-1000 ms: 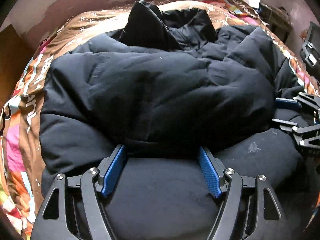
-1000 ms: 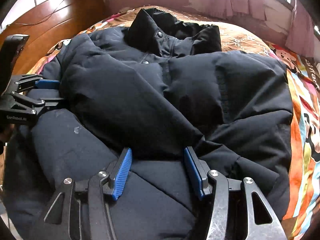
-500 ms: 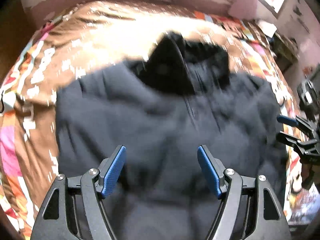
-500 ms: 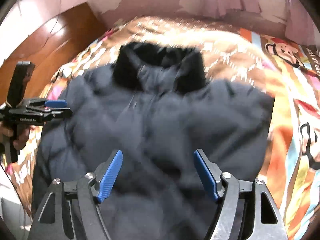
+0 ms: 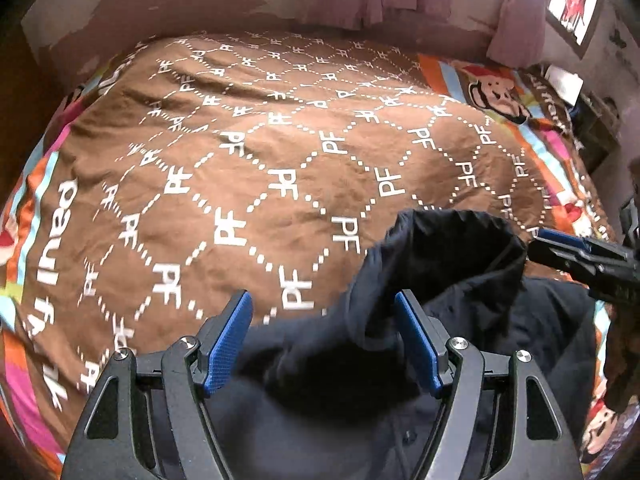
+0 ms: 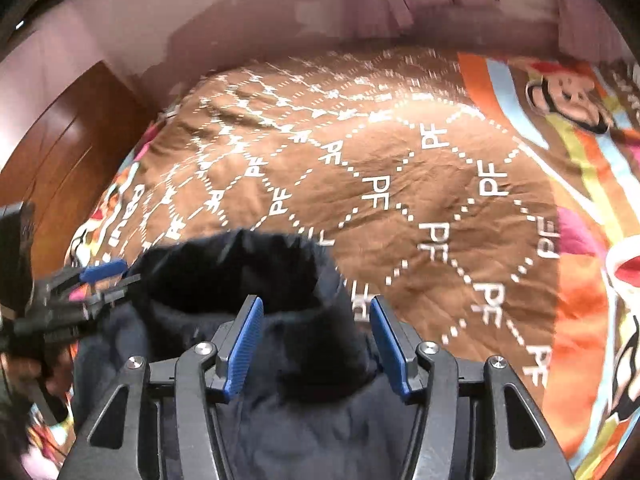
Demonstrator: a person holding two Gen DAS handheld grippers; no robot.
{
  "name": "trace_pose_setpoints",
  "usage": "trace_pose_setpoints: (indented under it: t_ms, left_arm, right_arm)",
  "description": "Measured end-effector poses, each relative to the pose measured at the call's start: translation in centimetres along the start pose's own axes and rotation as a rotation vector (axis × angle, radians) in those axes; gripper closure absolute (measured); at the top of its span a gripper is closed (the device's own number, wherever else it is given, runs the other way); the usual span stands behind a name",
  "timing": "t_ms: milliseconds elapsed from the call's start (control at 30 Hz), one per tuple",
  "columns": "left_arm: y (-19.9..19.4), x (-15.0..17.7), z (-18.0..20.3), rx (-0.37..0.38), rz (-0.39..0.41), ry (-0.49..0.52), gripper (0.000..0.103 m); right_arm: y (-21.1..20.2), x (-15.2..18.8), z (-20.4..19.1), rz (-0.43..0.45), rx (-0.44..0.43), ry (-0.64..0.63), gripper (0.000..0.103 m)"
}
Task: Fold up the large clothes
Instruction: 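Grasp the hem with the left tool while the right tool grasps the hem beside it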
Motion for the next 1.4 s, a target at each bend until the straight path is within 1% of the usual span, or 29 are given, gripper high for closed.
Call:
trace_pose_setpoints:
  t_ms: [67, 100, 133, 167, 200, 233, 267, 300, 333, 467, 500, 567, 600, 667, 733, 767, 800, 833, 867, 900, 967, 1000, 1100, 1167, 1200, 1233, 1300, 1367, 1400]
  left_arm:
    - [0.5, -0.9, 0.1, -0.003, -0.005, -0.002, 0.047]
    - [0.9, -1.5, -0.1, 0.009, -0.014, -0.010, 0.050]
    - [1.2, -1.9, -0.3, 0.020, -0.023, -0.021, 0.057]
    - [1.4, -2.3, -0.5, 0.036, -0.035, -0.033, 0.068]
    - [1.7, -2.5, -0.7, 0.057, -0.046, -0.043, 0.075]
    - [1.8, -2.8, -0.6, 0.082, -0.053, -0.047, 0.090]
    - [1.9, -2.9, -0.7, 0.119, -0.059, -0.049, 0.097]
    - [1.7, -2.9, -0.7, 0.131, -0.058, -0.056, 0.098]
    - [1.4, -2.9, -0.7, 0.137, -0.051, -0.065, 0.099]
    - [-0.3, -2.2, -1.3, 0.189, -0.014, -0.082, 0.100]
    - [-1.1, -1.6, -1.4, 0.205, -0.002, -0.061, 0.100]
    - [-2.3, -0.8, -1.1, 0.210, 0.007, -0.014, 0.100]
    - [-3.2, 0.1, -1.0, 0.236, 0.010, 0.016, 0.100]
    - [-4.4, 1.4, -0.5, 0.274, 0.001, 0.059, 0.100]
    - [-4.9, 2.8, -0.1, 0.324, -0.025, 0.080, 0.100]
    - [-5.0, 3.8, -0.2, 0.374, -0.053, 0.079, 0.100]
    - [-4.8, 4.6, -0.1, 0.394, -0.083, 0.085, 0.100]
    - [-4.5, 5.2, 0.3, 0.394, -0.107, 0.097, 0.100]
    - [-4.0, 6.0, 0.6, 0.383, -0.141, 0.129, 0.100]
    - [-3.1, 7.0, 1.2, 0.349, -0.188, 0.185, 0.100]
    - [-1.4, 8.3, 2.0, 0.295, -0.259, 0.239, 0.100]
    - [-0.4, 8.8, 2.2, 0.271, -0.289, 0.251, 0.100]
    - [1.9, 9.5, 2.8, 0.199, -0.347, 0.271, 0.100]
    - [3.1, 9.9, 3.1, 0.161, -0.372, 0.276, 0.100]
    - [3.9, 10.1, 3.5, 0.128, -0.389, 0.287, 0.100]
    - [4.4, 10.3, 3.5, 0.102, -0.393, 0.301, 0.100]
    - [5.6, 11.0, 4.3, 0.018, -0.386, 0.357, 0.100]
    - [6.0, 11.4, 4.7, -0.021, -0.371, 0.379, 0.100]
    - [5.6, 11.4, 4.9, -0.022, -0.341, 0.385, 0.100]
  right_arm:
    - [1.2, -1.1, 0.3, -0.029, 0.006, 0.000, 0.052]
    - [2.0, -1.5, 0.4, -0.054, 0.003, 0.003, 0.053]
    - [2.5, -1.6, 0.5, -0.066, 0.003, 0.009, 0.055]
    - [3.0, -1.8, 0.7, -0.079, 0.001, 0.014, 0.055]
    - [3.4, -2.0, 0.8, -0.087, 0.000, 0.023, 0.061]
    - [3.6, -2.2, 1.0, -0.079, -0.005, 0.034, 0.069]
    - [3.5, -2.3, 1.0, -0.068, -0.021, 0.038, 0.072]
    - [3.2, -2.2, 0.9, -0.051, -0.046, 0.036, 0.081]
    - [2.9, -2.2, 0.7, -0.039, -0.056, 0.028, 0.093]
    - [0.9, -1.0, -0.5, 0.009, -0.048, -0.082, 0.096]
    - [0.4, -0.5, -0.7, 0.013, -0.059, -0.099, 0.097]
    - [-0.9, 0.8, -1.2, 0.015, -0.074, -0.146, 0.097]
    - [-1.4, 1.4, -1.5, 0.013, -0.076, -0.168, 0.097]
    - [-2.5, 3.2, -2.0, -0.011, -0.091, -0.221, 0.097]
    - [-2.5, 4.9, -2.2, -0.061, -0.124, -0.256, 0.097]
    - [-2.3, 5.8, -2.1, -0.092, -0.139, -0.265, 0.097]
    - [-1.8, 6.9, -1.9, -0.131, -0.157, -0.275, 0.097]
    - [-1.3, 7.6, -1.9, -0.156, -0.159, -0.282, 0.097]
    - [-0.6, 8.4, -1.8, -0.189, -0.163, -0.290, 0.097]
    - [-0.1, 9.0, -1.8, -0.216, -0.167, -0.293, 0.097]
    - [1.2, 10.1, -2.4, -0.268, -0.156, -0.311, 0.097]
    - [2.0, 10.5, -2.7, -0.290, -0.139, -0.325, 0.097]
    - [3.8, 11.5, -3.0, -0.345, -0.119, -0.321, 0.097]
    - [5.2, 11.8, -3.1, -0.378, -0.103, -0.310, 0.097]
    - [5.7, 11.8, -3.0, -0.386, -0.097, -0.305, 0.097]
    - [6.3, 12.0, -3.0, -0.393, -0.090, -0.302, 0.097]
    - [7.3, 12.3, -3.0, -0.403, -0.070, -0.305, 0.097]
    - [7.5, 12.2, -3.0, -0.398, -0.068, -0.308, 0.097]
    - [7.3, 12.2, -3.1, -0.389, -0.074, -0.307, 0.097]
Point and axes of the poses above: each gripper's, at about its wrist camera, not at the fingertips, and y roughly the way its jaws point, z to its right, x to its underside, the point moved 6 cm from there along y, roughly the way its jaws point, and after that the axes turned 15 degrees about -z, right-handed, at the moved point
